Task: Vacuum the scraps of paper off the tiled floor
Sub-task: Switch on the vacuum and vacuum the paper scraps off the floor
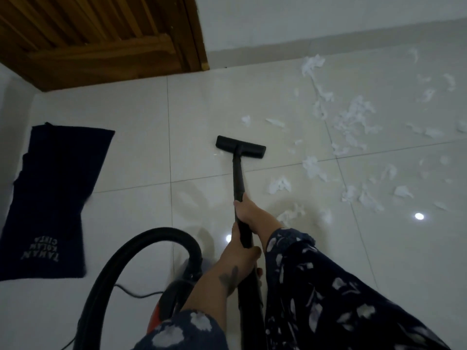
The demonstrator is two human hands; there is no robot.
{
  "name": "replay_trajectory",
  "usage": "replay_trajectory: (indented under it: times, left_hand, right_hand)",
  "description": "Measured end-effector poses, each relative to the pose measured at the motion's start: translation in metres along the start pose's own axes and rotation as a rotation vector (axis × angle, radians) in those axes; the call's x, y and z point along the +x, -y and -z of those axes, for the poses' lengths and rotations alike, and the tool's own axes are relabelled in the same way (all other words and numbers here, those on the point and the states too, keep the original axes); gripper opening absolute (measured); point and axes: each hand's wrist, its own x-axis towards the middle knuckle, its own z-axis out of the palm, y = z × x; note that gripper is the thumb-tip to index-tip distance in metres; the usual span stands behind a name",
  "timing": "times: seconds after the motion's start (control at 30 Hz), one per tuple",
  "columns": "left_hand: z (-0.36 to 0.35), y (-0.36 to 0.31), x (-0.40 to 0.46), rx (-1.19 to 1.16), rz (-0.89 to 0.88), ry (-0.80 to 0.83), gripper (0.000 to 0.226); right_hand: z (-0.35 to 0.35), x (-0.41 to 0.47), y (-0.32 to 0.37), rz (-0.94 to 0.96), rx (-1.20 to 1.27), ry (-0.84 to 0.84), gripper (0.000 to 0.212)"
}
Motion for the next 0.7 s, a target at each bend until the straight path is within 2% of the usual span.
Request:
replay_trajectory:
  times: [0.1, 0.23, 0.43, 0.7]
  left_hand:
    - [0.002, -0.027, 0.003, -0.076, 0.037, 0.058, 0.08]
    - [-0.005, -0.056, 0.032, -0.133, 0.072, -0.021, 0.083]
    - [-0.011, -0.089, 0.076, -0.171, 0.023, -0.065, 0.069]
    - [0.011, -0.132, 0.138, -0.192, -0.034, -0.03, 0.065]
  right_hand:
    - [0.022, 0.011, 0.016, -0.056, 0.044, 0.114, 0.061]
    - [0.051, 0.03, 0.028, -0.078, 0.182, 0.213, 0.073]
    - [0.076, 0.067, 0.059, 0.016, -0.012, 0.062, 0.066]
    - [0.106, 0.106, 0.122, 0.091, -0.168, -0.004, 0.061]
